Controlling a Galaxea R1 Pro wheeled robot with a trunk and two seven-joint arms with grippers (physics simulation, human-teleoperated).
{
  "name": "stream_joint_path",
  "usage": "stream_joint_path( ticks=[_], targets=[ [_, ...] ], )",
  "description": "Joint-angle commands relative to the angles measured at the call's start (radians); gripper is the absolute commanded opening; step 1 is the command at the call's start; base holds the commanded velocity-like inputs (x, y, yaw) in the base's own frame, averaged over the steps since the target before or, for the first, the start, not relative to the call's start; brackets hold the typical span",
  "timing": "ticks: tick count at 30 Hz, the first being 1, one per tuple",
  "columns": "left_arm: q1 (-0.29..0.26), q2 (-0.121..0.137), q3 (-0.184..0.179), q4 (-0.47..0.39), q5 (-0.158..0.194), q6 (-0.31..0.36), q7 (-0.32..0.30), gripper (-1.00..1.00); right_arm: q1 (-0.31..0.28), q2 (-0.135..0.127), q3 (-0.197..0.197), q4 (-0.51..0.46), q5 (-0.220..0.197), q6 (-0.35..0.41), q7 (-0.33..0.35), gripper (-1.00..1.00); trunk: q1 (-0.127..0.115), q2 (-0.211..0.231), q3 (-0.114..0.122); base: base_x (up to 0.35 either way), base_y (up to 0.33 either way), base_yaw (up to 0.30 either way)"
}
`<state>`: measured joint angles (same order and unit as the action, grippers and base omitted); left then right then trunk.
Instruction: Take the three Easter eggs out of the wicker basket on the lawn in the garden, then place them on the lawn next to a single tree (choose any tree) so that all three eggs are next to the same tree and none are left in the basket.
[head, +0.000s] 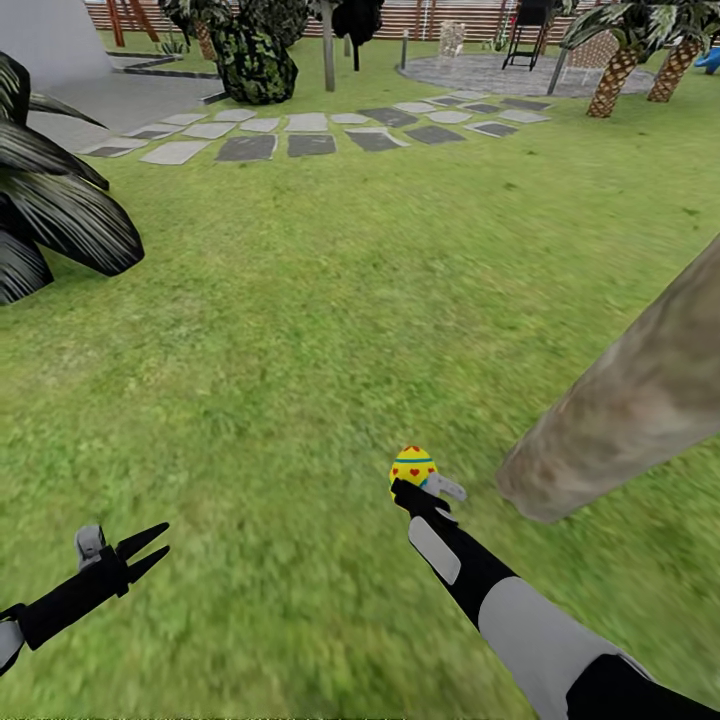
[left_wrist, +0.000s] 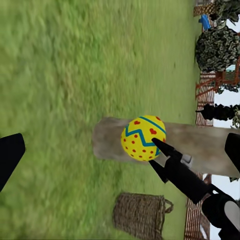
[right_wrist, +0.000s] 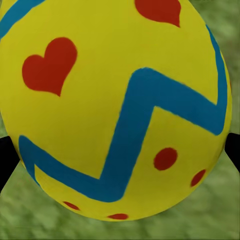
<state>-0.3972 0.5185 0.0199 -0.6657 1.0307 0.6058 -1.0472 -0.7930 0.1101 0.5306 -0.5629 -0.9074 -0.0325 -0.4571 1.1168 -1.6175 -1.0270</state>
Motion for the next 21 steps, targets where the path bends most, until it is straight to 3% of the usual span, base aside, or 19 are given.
stream_joint_path(
  ticks=[1,8,13,21],
  targets=[
    [0.0,0.0,0.0,0.0,0.0,0.0,0.0,1.0,0.0,0.0,-0.001,0.0,-0.003,-0.003,0.0,-1.0,0.004,-0.007,-0.005,0.0,0.0,0.078],
    [0.0,-0.001,0.0,0.0,0.0,0.0,-0.001,1.0,0.001,-0.01,-0.003,0.001,-0.006,-0.004,0.003,-1.0,0.031,-0.056,-0.038,0.0,0.0,0.097],
    [0.0,-0.003,0.0,-0.002,0.0,0.0,-0.002,1.0,0.001,-0.012,-0.039,0.037,-0.008,-0.027,0.003,-1.0,0.05,-0.091,-0.062,0.0,0.0,0.103],
    [0.0,-0.006,0.0,-0.002,0.0,0.0,-0.001,1.0,0.001,-0.012,-0.038,0.038,-0.004,0.006,0.006,-1.0,0.081,-0.147,-0.1,0.0,0.0,0.107]
  ],
)
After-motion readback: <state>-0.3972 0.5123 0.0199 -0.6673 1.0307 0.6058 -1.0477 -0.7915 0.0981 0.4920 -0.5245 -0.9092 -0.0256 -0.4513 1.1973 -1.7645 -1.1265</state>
